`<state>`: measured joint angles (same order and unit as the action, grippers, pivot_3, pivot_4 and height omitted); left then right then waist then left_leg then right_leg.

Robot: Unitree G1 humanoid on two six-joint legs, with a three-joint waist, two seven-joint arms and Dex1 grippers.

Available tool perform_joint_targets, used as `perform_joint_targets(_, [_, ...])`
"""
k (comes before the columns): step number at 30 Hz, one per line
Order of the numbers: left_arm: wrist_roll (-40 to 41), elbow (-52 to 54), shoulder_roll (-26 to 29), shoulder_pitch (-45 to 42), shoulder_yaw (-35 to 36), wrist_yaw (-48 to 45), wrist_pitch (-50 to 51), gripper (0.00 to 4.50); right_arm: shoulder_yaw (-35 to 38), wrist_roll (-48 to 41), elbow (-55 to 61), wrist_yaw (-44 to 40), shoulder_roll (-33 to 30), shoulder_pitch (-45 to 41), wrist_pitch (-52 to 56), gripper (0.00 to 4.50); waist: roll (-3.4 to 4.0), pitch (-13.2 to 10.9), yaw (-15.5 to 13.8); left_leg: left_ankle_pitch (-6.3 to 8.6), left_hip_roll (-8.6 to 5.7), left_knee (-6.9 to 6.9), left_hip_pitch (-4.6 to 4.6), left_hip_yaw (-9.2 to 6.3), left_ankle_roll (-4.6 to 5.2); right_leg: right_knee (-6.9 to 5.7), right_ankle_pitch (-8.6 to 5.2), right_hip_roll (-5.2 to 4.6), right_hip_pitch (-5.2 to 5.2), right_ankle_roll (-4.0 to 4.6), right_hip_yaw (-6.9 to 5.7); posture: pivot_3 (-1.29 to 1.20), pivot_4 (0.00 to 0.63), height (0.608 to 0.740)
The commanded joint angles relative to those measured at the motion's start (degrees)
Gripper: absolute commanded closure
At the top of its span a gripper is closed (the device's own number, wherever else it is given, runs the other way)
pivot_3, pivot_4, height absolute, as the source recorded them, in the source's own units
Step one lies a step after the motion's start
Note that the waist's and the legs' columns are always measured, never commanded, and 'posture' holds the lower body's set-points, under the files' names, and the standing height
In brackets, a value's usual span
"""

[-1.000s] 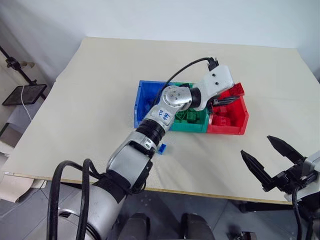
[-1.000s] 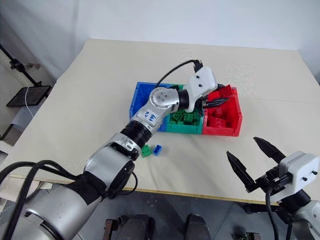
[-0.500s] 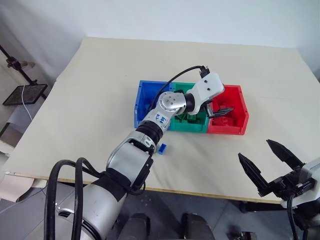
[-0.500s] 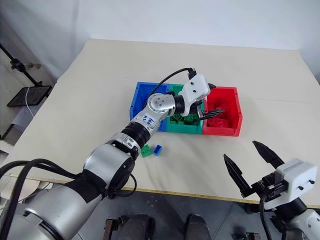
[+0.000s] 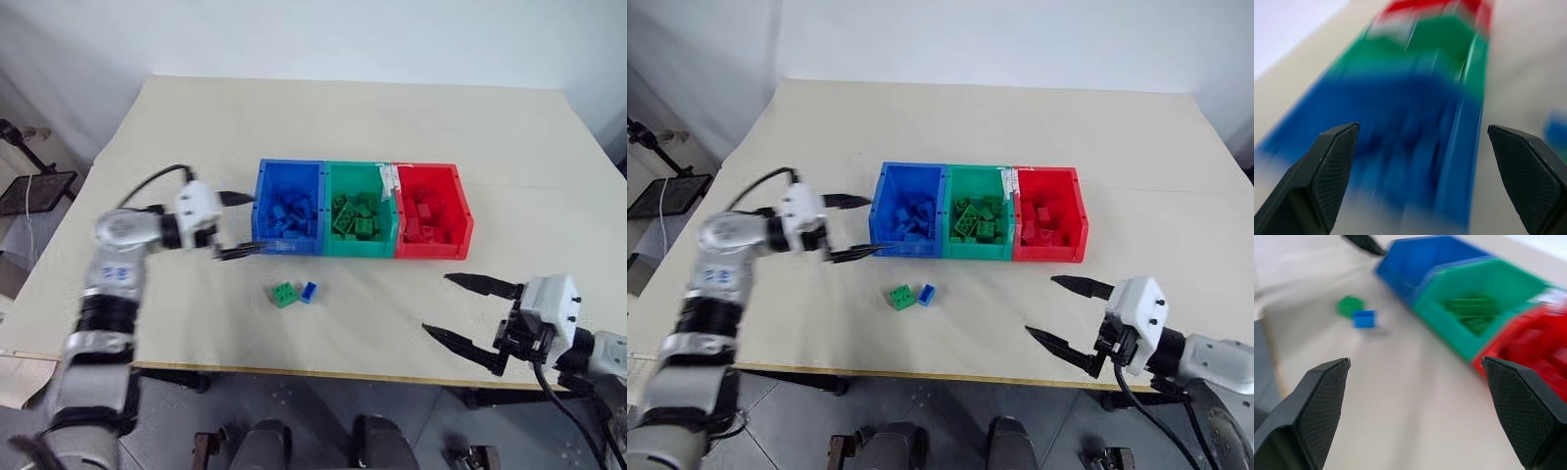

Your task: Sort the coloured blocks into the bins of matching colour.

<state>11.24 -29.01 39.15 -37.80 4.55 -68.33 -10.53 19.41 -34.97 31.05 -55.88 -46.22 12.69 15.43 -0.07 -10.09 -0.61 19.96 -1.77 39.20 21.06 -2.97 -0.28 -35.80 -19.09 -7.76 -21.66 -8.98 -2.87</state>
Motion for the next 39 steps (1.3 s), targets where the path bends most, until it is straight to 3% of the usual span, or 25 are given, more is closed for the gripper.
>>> perform_joint_targets(1, [4.2,4.8,3.4,5.4,2.4,-3.9,2.0,0.02,-1.9,1.5,-1.6,-2.6,-1.1,-2.6,-1.8,0.00,0.00,0.0,-0.7,0.00,-0.02,0.02,0.00,0.00,0.00,0.00,0.00,-0.02,0.01,0.00,0.00,0.00,0.150,0.740])
perform_joint_targets(4, [3.1,5.3,6.1,10.5,2.3,-4.8,1.9,0.02,-3.6,3.6,-3.8,-4.1,-1.4,-4.3,-3.0,0.00,-0.01,0.0,-0.7,0.00,-0.02,0.07,0.02,-0.02,0.00,0.03,0.01,-0.06,0.04,-0.01,-0.01,0.00,0.150,0.740])
perform_joint_targets(6, [3.9,11.9,5.9,11.8,0.1,-5.2,5.1,0.02,-3.3,3.9,-4.0,-4.6,-1.3,-3.8,-3.3,0.00,-0.01,0.0,-1.0,0.00,-0.03,0.06,0.04,-0.08,0.00,0.01,0.01,-0.05,0.04,-0.01,-0.05,0.00,0.150,0.740])
perform_joint_targets(11, [1.9,28.1,4.6,11.2,-7.7,-4.6,12.1,0.02,-1.4,4.0,-4.0,-4.9,-1.3,-2.2,-2.6,0.00,-0.02,0.0,-1.3,0.00,-0.01,0.15,0.12,-0.28,0.01,0.00,0.01,-0.19,0.14,-0.02,-0.07,0.00,0.150,0.740])
perform_joint_targets(14, [-1.0,32.6,3.4,9.0,-12.0,-2.5,16.0,0.02,-1.1,3.8,-3.5,-4.6,-1.2,-1.7,-2.1,0.00,-0.01,0.0,-0.8,0.00,-0.19,0.12,0.11,-0.26,0.01,0.01,0.01,-0.15,0.14,-0.02,-0.08,0.00,0.150,0.740])
perform_joint_targets(21, [-8.6,23.9,-4.6,-0.7,-22.6,-1.1,14.9,0.02,-0.3,2.0,0.3,-4.2,-2.0,1.5,1.9,0.00,-0.01,0.0,-0.8,0.00,-0.14,0.10,0.06,-0.15,0.01,0.00,0.01,-0.04,0.12,-0.02,-0.04,0.00,0.150,0.740])
perform_joint_targets(25, [-10.9,16.4,-10.6,-5.5,-25.3,0.5,13.0,0.02,0.7,1.5,3.0,-2.8,-1.4,3.1,3.4,0.00,-0.01,0.0,-1.0,-0.01,-0.17,0.14,0.13,-0.15,0.02,0.04,0.01,-0.04,0.12,-0.02,-0.07,0.00,0.150,0.740])
perform_joint_targets(29, [-13.7,12.4,-12.0,-7.2,-26.8,1.4,10.4,0.02,1.6,1.4,5.1,-1.0,-0.7,5.0,4.1,0.00,-0.02,0.0,-0.8,0.00,-0.17,0.13,0.12,-0.16,0.02,0.04,0.02,-0.05,0.12,-0.03,-0.07,0.00,0.150,0.740])
perform_joint_targets(32, [-14.4,11.9,-11.4,-7.4,-27.3,0.1,10.5,0.58,2.0,1.3,6.1,0.1,-0.3,6.2,4.4,0.00,-0.02,0.0,-0.7,0.00,-0.13,0.07,0.08,-0.13,0.02,0.04,0.02,-0.02,0.09,-0.03,-0.07,0.00,0.150,0.740])
perform_joint_targets(39, [-15.6,11.3,-10.6,-8.6,-28.3,-3.3,10.5,2.78,2.0,1.3,7.5,1.4,0.1,7.7,4.8,0.00,-0.02,0.0,-1.0,-0.01,-0.15,0.11,0.11,-0.15,0.02,0.04,0.02,-0.04,0.10,-0.03,-0.06,0.00,0.150,0.740])
